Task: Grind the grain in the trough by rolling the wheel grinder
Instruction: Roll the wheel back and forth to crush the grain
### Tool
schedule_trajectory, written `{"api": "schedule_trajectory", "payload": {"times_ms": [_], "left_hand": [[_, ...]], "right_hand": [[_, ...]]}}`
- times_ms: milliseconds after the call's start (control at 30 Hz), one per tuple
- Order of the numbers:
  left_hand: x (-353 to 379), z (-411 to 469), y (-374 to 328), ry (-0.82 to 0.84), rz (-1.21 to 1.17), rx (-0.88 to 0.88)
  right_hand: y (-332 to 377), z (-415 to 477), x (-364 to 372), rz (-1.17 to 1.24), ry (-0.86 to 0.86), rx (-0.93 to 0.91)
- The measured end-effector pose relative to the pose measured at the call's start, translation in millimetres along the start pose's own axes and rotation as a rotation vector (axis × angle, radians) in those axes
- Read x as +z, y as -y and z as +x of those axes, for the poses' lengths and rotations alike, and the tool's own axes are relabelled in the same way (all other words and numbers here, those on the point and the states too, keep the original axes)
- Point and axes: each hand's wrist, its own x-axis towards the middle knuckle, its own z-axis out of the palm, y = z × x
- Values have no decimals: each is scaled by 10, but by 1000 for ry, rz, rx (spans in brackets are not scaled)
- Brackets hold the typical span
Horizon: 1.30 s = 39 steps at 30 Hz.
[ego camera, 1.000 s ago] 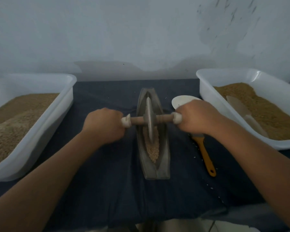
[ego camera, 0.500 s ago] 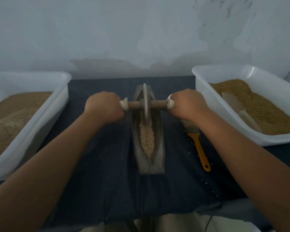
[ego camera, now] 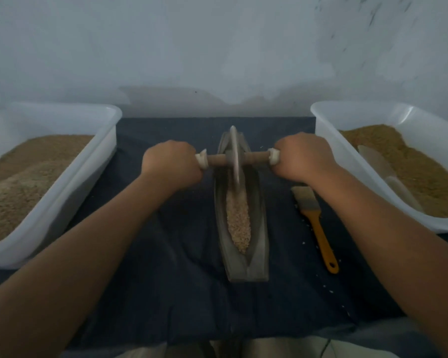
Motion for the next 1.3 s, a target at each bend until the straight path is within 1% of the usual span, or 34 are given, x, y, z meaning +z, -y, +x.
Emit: {"api": "schedule_trajectory", "payload": {"times_ms": [100,200,300,367,433,500,567,600,667,733,833,867,967,1000,1033,1133,1200,1300], "left_hand": [[-84,38,-39,59,13,19],[-98,-449,50,80,18,117],[-98,-1017,139,-78,55,228],[-140,-1115,149,-167,80,282],[-121,-981,117,-161,99,273],[-110,-640,48,-81,79,195],[-132,-233,-18,-61,87,128],[-165,-65,-54,-60,94,115],[-244,123,-122,-64,121,119],[-298,79,-145,-53,139,131],[-246,-370,-46,-17,134,195],[-201,-574,10,-44,132,235],[-131,-1001,122,-223,81,329],[-106,-993,134,-260,78,318],[-72,-934,132,-249,91,290],[51,-466,72,-103,74,155],[44,-111,4,-74,44,84],[-38,87,-74,-42,35,54]], "right_hand": [[-4,27,-27,9,46,15],[-8,-338,-40,74,114,-72],[-25,-870,-120,148,62,-154],[-76,-1020,-136,174,111,-180],[-72,-921,-76,140,153,-141],[9,-655,20,94,70,-43],[67,-359,126,57,-22,62],[69,-231,152,57,-28,102],[47,-86,165,106,24,134],[22,-130,167,114,58,116],[-17,-541,118,105,101,39],[-34,-721,74,124,112,-4],[-65,-1051,-74,181,110,-102],[-57,-1039,-72,153,103,-113],[-25,-970,-64,109,95,-106],[42,-501,24,48,7,-36],[33,-168,51,-4,-26,13],[9,35,-4,-13,0,35]]}}
